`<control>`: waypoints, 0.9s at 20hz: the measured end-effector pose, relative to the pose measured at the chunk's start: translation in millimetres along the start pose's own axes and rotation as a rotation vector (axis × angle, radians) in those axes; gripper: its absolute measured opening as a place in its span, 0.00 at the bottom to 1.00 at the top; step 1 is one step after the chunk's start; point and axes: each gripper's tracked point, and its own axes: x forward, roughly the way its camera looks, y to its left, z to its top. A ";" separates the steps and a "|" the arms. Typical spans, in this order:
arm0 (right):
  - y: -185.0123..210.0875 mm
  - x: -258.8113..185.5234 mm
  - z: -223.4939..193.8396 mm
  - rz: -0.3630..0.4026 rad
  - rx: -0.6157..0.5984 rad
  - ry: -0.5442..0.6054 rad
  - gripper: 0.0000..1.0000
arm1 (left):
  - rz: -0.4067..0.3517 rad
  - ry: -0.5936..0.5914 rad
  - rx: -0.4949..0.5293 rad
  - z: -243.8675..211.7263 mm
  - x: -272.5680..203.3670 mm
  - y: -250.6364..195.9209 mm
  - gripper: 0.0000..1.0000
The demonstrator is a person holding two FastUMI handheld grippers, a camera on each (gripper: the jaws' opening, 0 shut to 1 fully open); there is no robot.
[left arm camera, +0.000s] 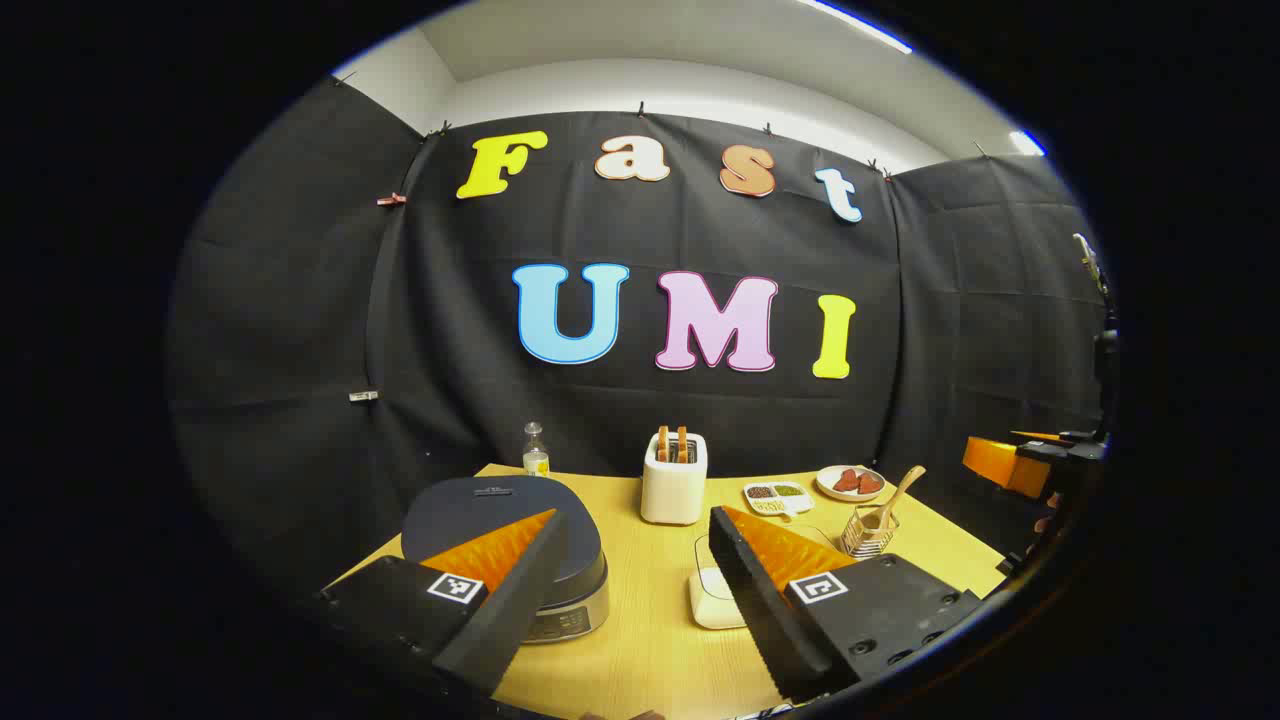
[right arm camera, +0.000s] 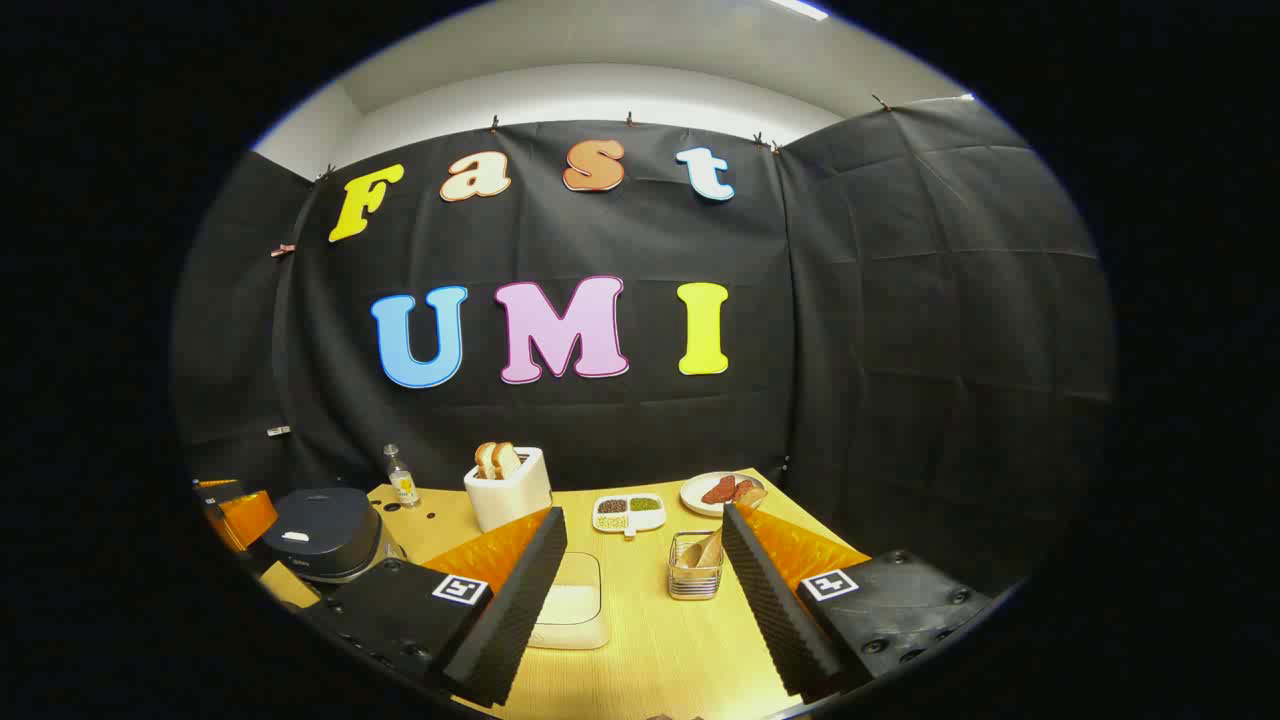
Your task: Close the left gripper, press the button to open the rice cooker; take a wooden spoon from the chopstick holder with the right hand, scoop a spoonful of rice and pour it into the rice cooker, then put the wooden spoon back into the chopstick holder.
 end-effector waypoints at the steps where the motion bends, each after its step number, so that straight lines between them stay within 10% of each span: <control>1: -1.7 0.3 1.8 -0.004 0.001 -0.005 0.98 | -0.001 -0.001 0.000 0.1 -0.7 0.5 0.95; 18: -21.1 -19.4 0.9 -0.035 -0.002 0.004 0.98 | -0.016 0.016 -0.002 -6.8 -5.6 1.5 0.95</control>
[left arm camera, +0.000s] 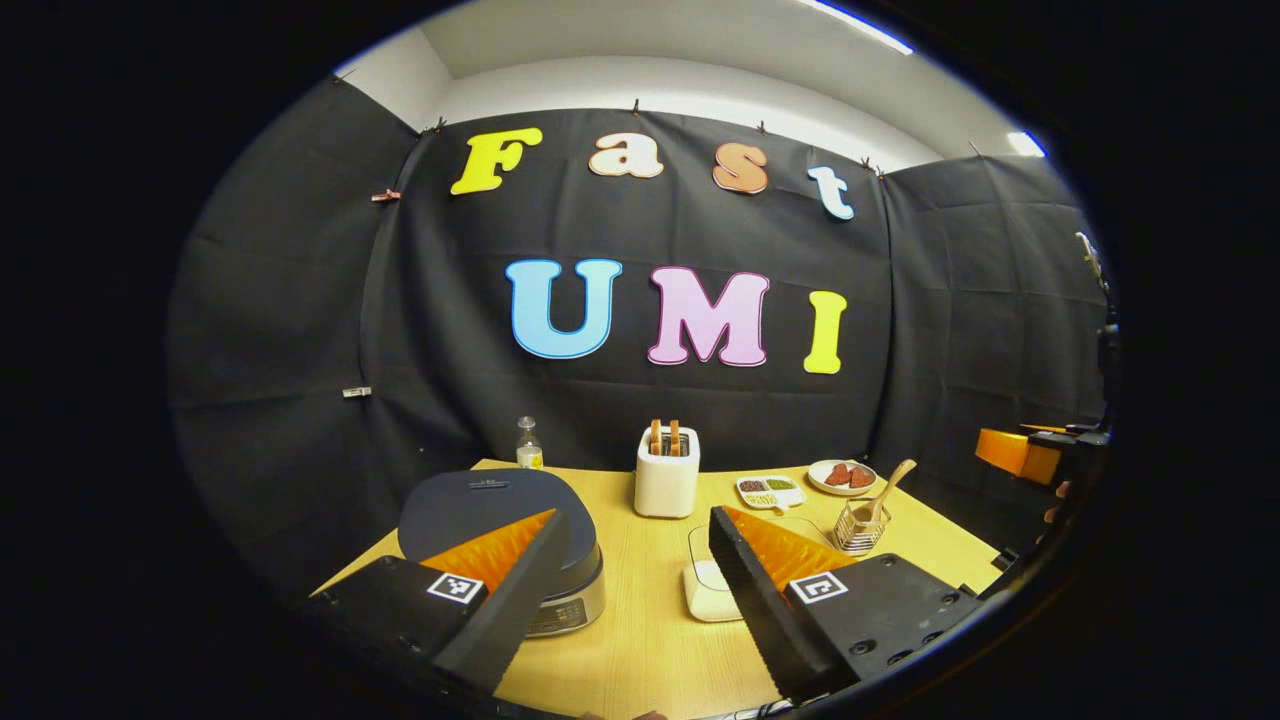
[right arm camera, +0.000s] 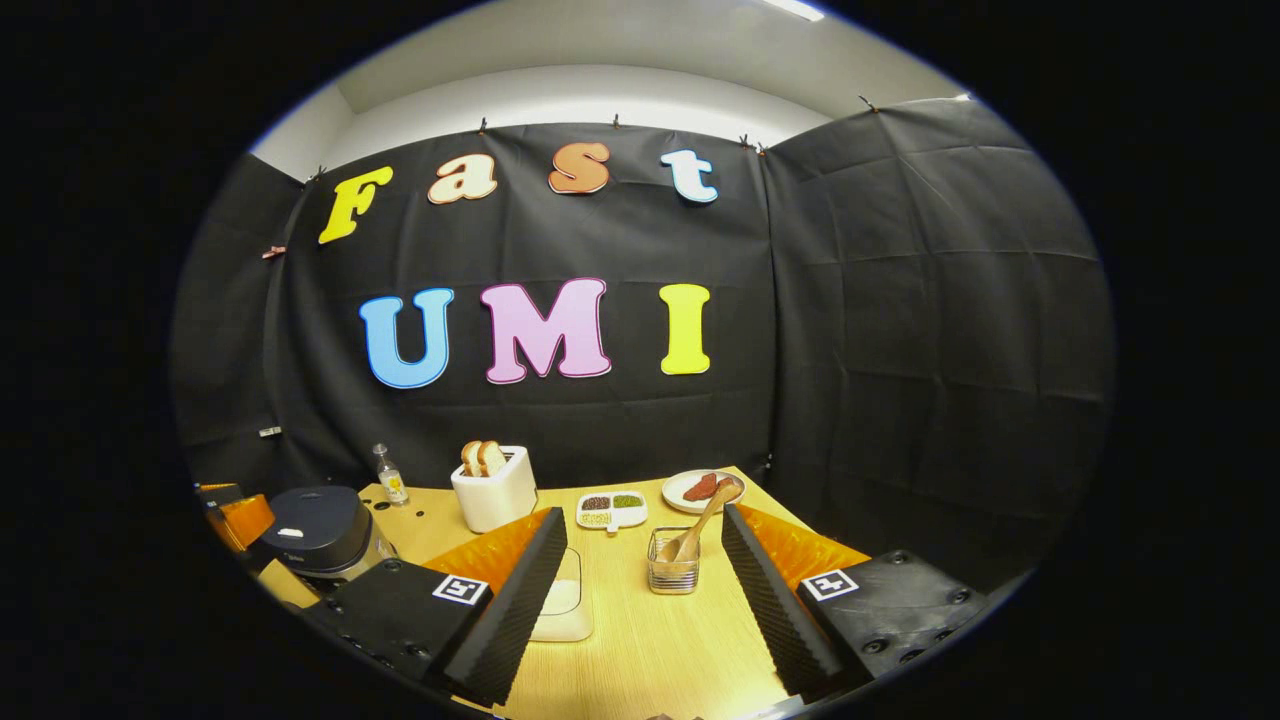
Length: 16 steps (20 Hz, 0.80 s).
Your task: Close the left gripper, press the button to open the rice cooker; take a wooden spoon from the chopstick holder with the right hand, scoop a spoonful of rice and pour it into the rice cooker, then put the wooden spoon back into the chopstick holder.
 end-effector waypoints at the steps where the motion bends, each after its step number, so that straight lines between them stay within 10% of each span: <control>1: 0.8 0.1 0.2 0.002 0.001 -0.001 0.98 | 0.003 0.000 -0.002 -0.5 0.6 1.2 0.95; 12: -5.6 -1.1 -6.6 -0.008 -0.007 0.016 0.98 | 0.068 0.040 -0.007 7.3 18.0 51.3 0.92; 16: -5.0 -2.7 -9.0 -0.005 -0.026 0.018 0.98 | 0.086 0.091 0.018 2.3 34.1 80.1 0.65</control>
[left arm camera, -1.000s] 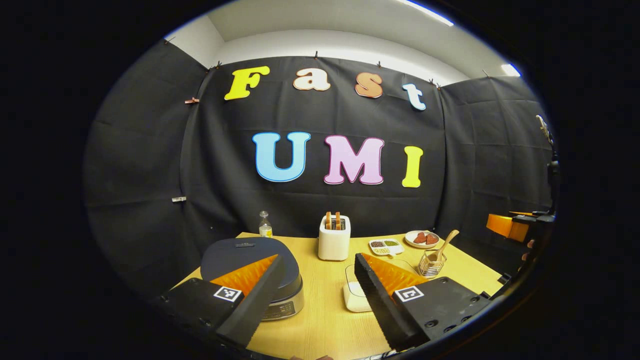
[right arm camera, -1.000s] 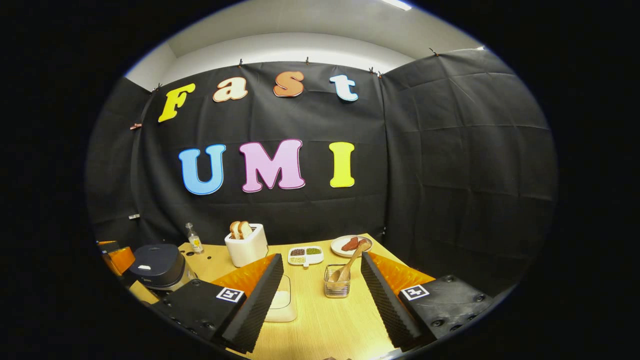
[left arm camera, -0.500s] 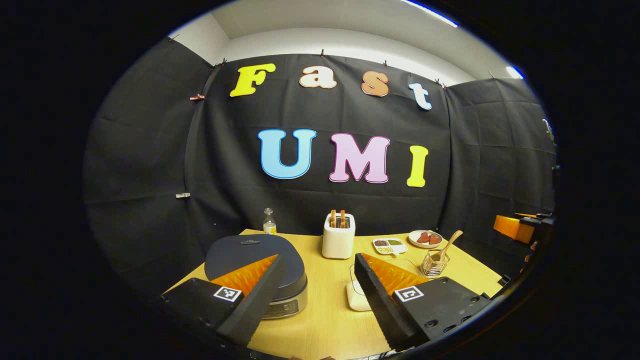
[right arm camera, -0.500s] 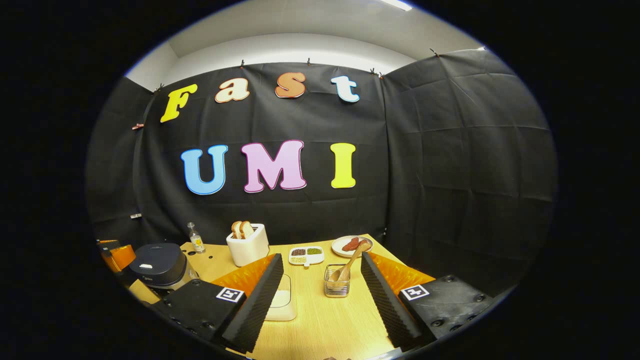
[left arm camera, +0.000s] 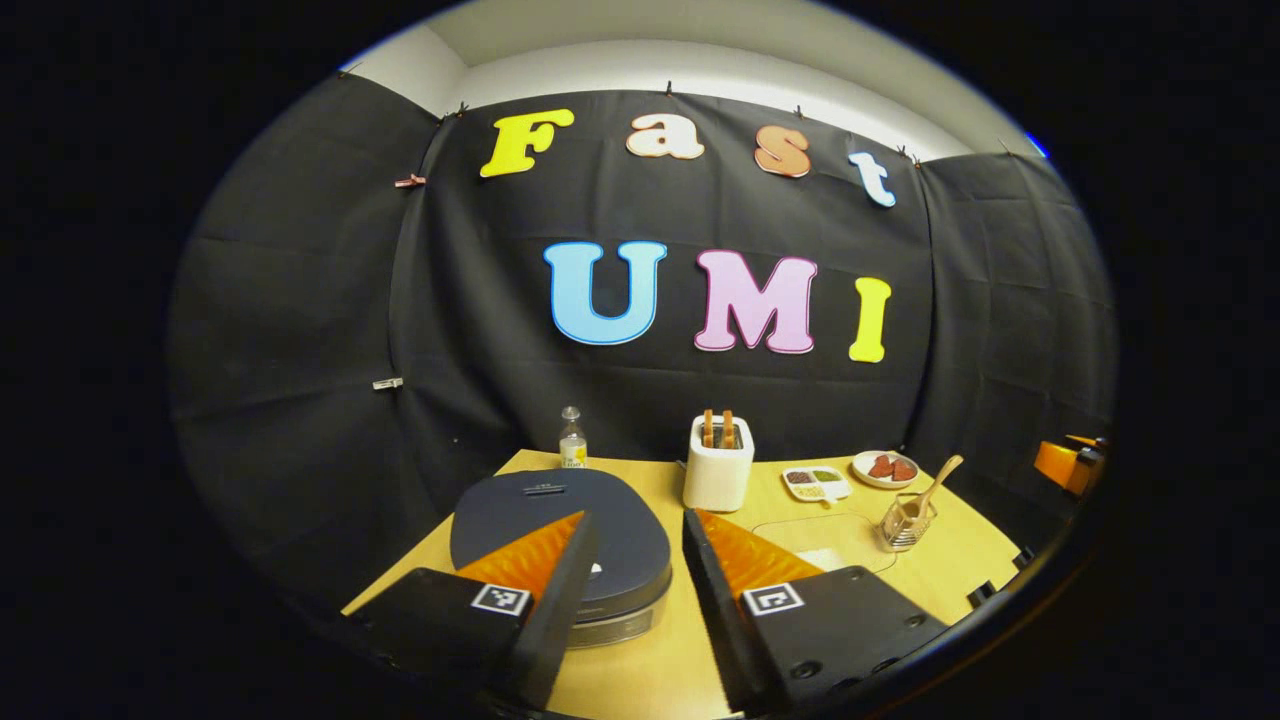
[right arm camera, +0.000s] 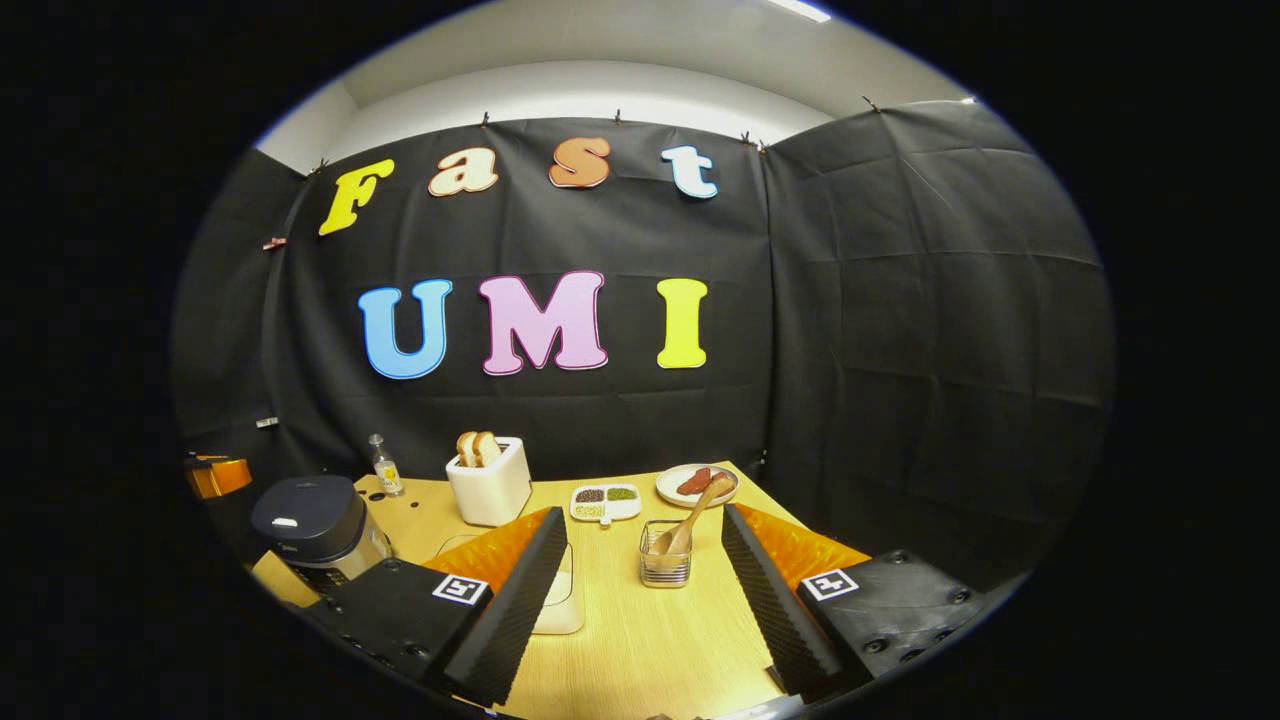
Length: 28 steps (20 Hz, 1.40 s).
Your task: Close the left gripper, press the button to open the rice cooker; take a wooden spoon from the chopstick holder with the right hand, scoop a spoonful of rice and pour it into the rice cooker, then put the wooden spoon back into the chopstick holder.
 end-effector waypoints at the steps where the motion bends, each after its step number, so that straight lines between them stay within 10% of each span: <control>1: 0.6 0.1 -1.0 -0.001 -0.009 0.002 0.98 | 0.002 0.020 -0.006 -3.7 5.5 6.1 0.53; 7: -2.6 1.4 -5.3 -0.015 -0.021 0.019 0.98 | 0.063 0.138 -0.099 -31.7 33.0 45.9 0.08; 28: -7.8 20.3 -21.1 -0.043 -0.050 0.112 0.98 | 0.047 0.383 -0.215 -100.1 82.9 48.7 0.06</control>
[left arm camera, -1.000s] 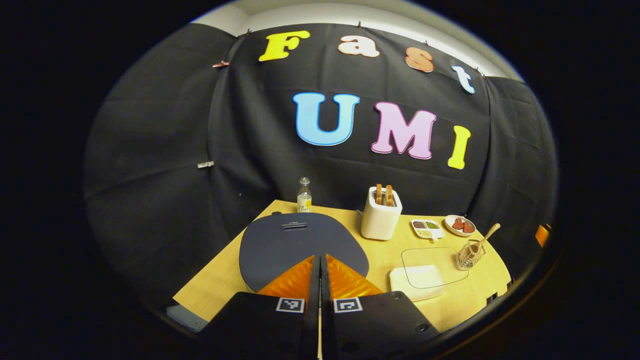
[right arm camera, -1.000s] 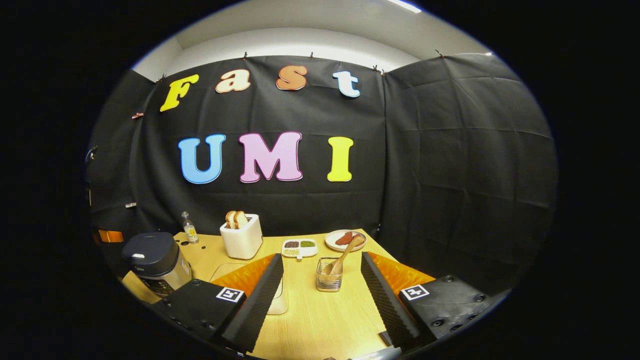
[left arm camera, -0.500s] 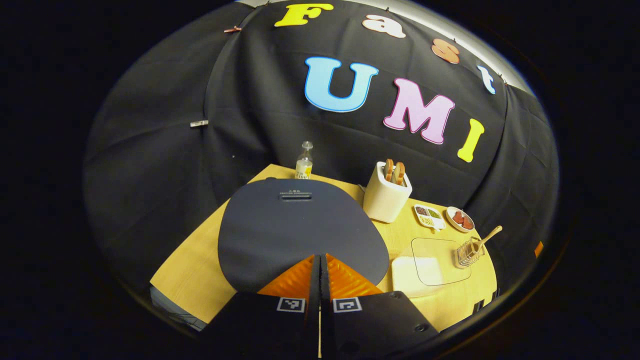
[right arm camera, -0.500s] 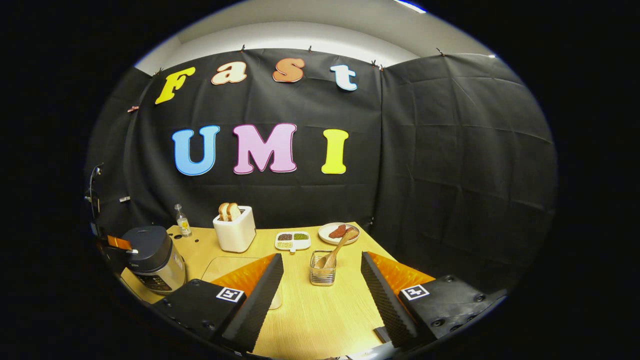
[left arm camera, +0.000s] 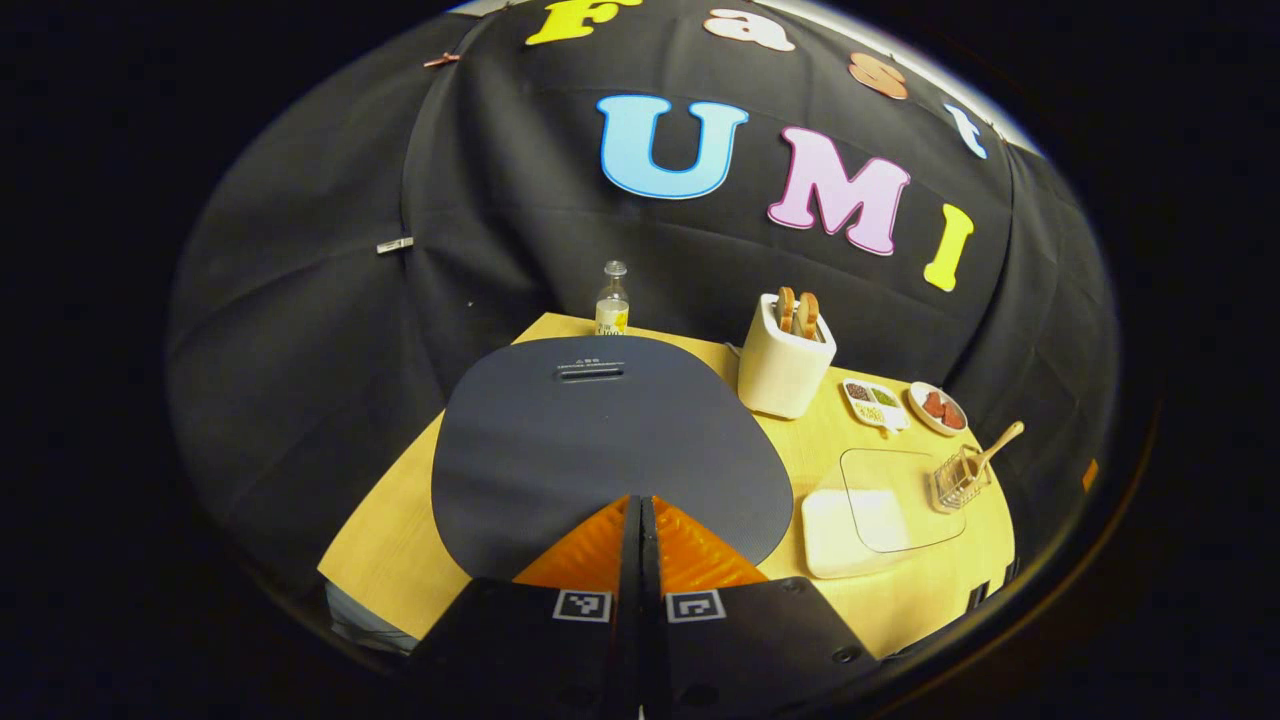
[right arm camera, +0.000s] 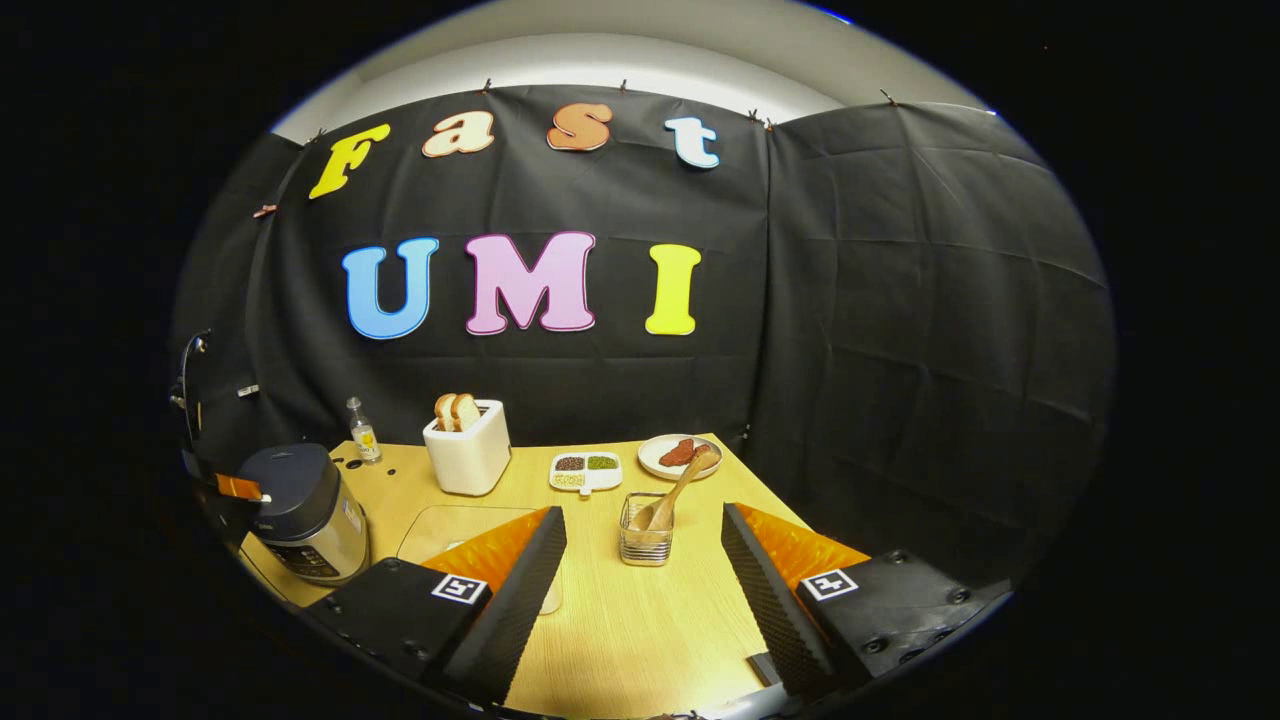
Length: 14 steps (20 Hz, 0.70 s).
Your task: Close the left gripper, press the button to open the rice cooker; take a wooden spoon from the chopstick holder with the right hand, scoop a spoonful of rice and pour it into the rice cooker, then put the wooden spoon back into the chopstick holder.
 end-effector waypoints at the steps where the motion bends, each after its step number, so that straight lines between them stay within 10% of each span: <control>1: 1.2 4.1 -0.3 0.009 0.000 0.007 0.98 | -0.005 0.005 -0.020 -1.1 -0.2 0.1 0.06; 9: 5.2 37.6 -2.9 0.118 -0.013 0.041 0.98 | 0.106 -0.048 0.094 10.2 -9.5 -0.3 0.06; 14: -6.2 68.7 10.8 0.128 0.018 0.018 0.98 | 0.222 -0.428 0.124 122.9 -78.6 -7.7 0.06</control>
